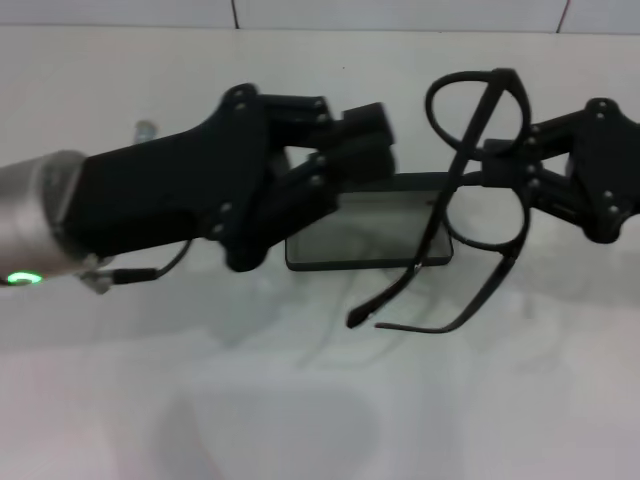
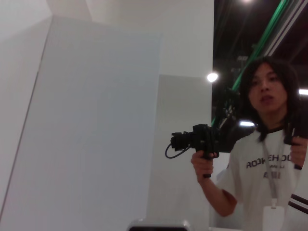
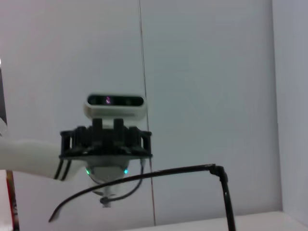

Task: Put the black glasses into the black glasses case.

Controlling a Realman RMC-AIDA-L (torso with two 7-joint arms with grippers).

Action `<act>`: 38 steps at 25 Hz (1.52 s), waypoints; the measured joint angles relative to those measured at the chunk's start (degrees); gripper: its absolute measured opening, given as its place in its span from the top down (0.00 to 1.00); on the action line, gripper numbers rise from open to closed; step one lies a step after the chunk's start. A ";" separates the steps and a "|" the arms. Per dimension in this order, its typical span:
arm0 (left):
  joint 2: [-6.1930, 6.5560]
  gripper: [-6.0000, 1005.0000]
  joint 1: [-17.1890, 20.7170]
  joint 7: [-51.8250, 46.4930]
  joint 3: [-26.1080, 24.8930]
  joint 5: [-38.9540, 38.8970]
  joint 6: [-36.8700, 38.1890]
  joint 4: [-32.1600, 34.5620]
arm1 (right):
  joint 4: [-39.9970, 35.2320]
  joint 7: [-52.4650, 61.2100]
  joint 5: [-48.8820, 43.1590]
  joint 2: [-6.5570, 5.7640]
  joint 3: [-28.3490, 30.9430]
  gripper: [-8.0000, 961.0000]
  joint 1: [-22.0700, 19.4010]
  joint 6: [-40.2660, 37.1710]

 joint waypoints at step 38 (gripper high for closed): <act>-0.25 0.87 -5.01 9.89 3.37 -1.30 -1.32 -11.71 | 14.39 -5.43 3.91 0.47 -1.26 0.91 8.61 -3.18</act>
